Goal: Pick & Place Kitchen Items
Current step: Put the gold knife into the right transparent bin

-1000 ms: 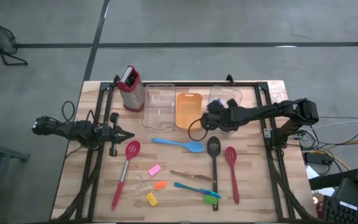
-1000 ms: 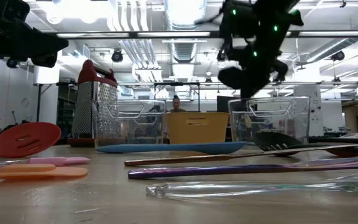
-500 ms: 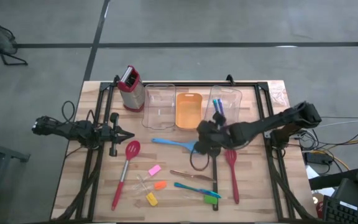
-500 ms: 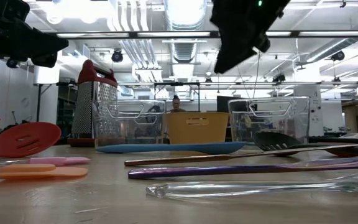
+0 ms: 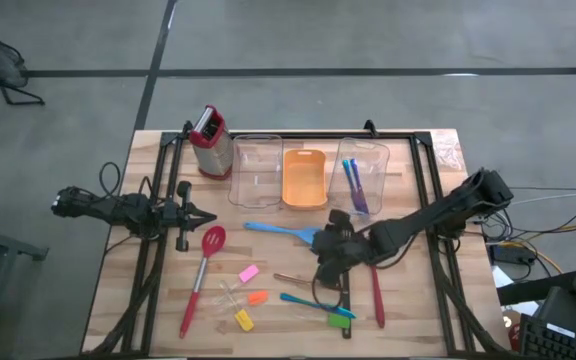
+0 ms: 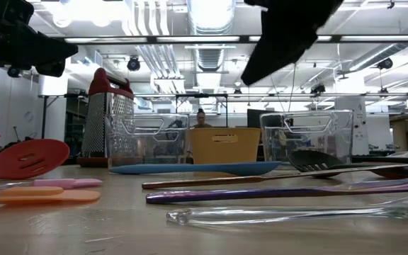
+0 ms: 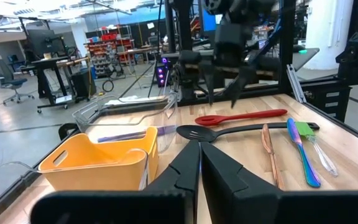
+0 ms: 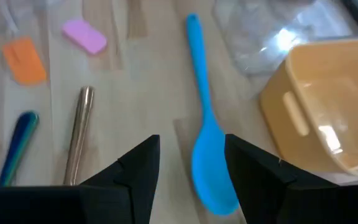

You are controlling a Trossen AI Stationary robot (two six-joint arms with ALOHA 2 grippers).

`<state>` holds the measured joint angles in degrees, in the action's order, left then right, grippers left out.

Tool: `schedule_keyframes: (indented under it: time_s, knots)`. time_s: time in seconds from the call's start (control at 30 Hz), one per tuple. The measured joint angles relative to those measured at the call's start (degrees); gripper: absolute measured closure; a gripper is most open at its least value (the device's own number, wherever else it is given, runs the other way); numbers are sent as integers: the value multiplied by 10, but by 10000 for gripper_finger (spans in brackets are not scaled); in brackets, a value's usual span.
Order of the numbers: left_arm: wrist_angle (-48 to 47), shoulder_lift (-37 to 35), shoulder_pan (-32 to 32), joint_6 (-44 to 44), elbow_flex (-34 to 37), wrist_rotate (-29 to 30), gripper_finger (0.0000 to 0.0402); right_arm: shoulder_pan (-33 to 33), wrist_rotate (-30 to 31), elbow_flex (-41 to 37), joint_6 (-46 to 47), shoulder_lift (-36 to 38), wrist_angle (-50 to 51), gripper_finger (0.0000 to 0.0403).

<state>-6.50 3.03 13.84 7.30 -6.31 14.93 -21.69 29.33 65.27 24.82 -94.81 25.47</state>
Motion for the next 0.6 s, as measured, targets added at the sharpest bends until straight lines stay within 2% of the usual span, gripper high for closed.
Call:
schedule_keyframes:
  time_s: [0.23, 0.43, 0.6]
  knots:
    - [0, 0, 0, 0, 0, 0, 382, -5, -41, 0, 10, -50, -14, 240]
    - [0, 0, 0, 0, 0, 0, 381, -11, -97, 0, 11, -87, -82, 257]
    - [0, 0, 0, 0, 0, 0, 383, -18, -104, 0, 16, -120, -105, 263]
